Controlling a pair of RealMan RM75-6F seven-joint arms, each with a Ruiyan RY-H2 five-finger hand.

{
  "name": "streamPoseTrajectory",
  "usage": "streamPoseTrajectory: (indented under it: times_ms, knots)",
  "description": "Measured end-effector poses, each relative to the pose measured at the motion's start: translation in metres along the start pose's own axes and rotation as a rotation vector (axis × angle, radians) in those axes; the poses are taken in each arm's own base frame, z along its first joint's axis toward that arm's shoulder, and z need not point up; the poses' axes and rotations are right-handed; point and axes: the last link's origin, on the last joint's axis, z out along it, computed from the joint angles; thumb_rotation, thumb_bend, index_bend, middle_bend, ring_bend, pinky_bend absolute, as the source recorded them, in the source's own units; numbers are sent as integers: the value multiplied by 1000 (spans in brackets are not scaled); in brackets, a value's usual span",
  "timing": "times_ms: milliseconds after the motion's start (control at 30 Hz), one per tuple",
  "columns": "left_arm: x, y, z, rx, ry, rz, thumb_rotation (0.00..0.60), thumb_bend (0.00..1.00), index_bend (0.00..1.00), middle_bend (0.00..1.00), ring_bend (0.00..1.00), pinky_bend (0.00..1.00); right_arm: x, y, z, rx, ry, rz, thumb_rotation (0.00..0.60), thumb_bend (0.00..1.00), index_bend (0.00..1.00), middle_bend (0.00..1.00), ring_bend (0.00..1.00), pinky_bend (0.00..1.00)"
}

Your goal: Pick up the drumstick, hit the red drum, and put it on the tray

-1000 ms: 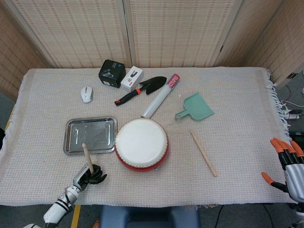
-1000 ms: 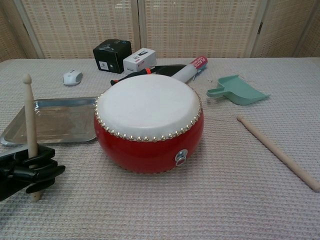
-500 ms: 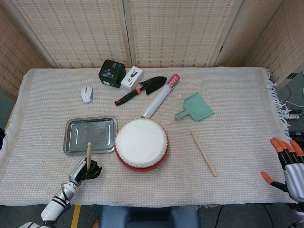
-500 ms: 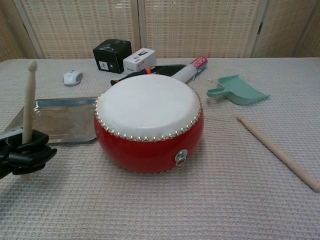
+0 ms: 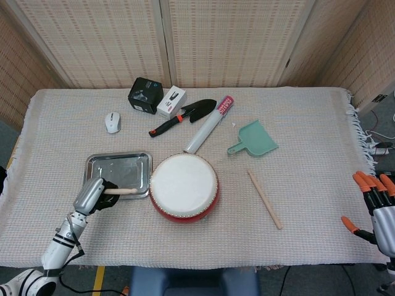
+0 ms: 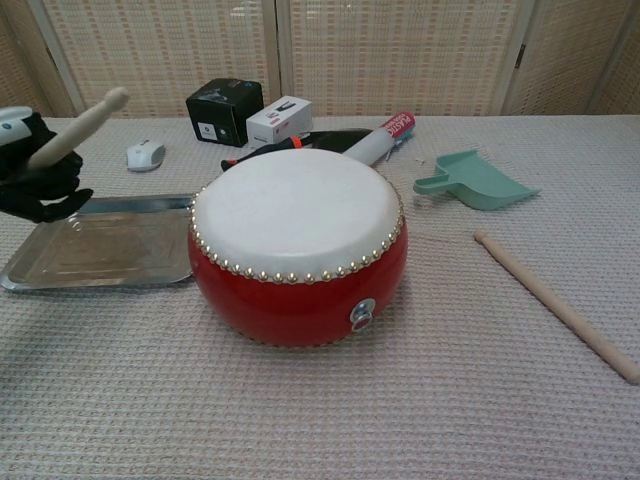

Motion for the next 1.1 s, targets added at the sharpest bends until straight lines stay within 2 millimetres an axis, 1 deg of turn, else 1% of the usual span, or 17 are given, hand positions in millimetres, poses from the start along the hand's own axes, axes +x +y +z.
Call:
streamPoseTrajectory:
  times_ms: [133,233,367,533,633,733,833,900,1100]
  knots:
    - [4,22,20,-82,46,293,600,620,1000,1000,1000,1000,-1,-1,1,8,-7,5,600,183,69,69,0,54]
    - [2,39,36,-133,68,455,600,620,1000,1000,1000,1000,0,-1,1,11,-5,8,600,183,70,69,0,54]
    - [-5,56,55,-179,75,631,600,618,1000,1000,1000,1000,0,0,1,14,0,10,600,183,69,69,0,54]
    - [-21,68,75,-195,43,807,600,615,1000,1000,1000,1000,-2,1,1,16,-3,19,600,182,69,69,0,54]
    - [-32,69,82,-182,12,858,600,615,1000,1000,998,1000,-3,2,1,14,-7,25,600,183,70,69,0,54]
    - [-37,67,84,-178,-9,929,600,615,1000,1000,990,1000,-3,2,1,12,-3,31,600,183,69,69,0,54]
    - [-37,67,85,-158,-4,959,600,615,1000,1000,990,1000,-2,4,0,10,3,31,600,183,69,69,0,54]
    - [-35,69,84,-148,8,928,600,615,1000,1000,990,1000,-2,4,-1,9,2,33,600,183,69,69,0,54]
    - [-28,77,85,-99,20,653,600,615,1000,1000,991,1000,-5,4,0,12,-4,38,600,182,69,69,0,54]
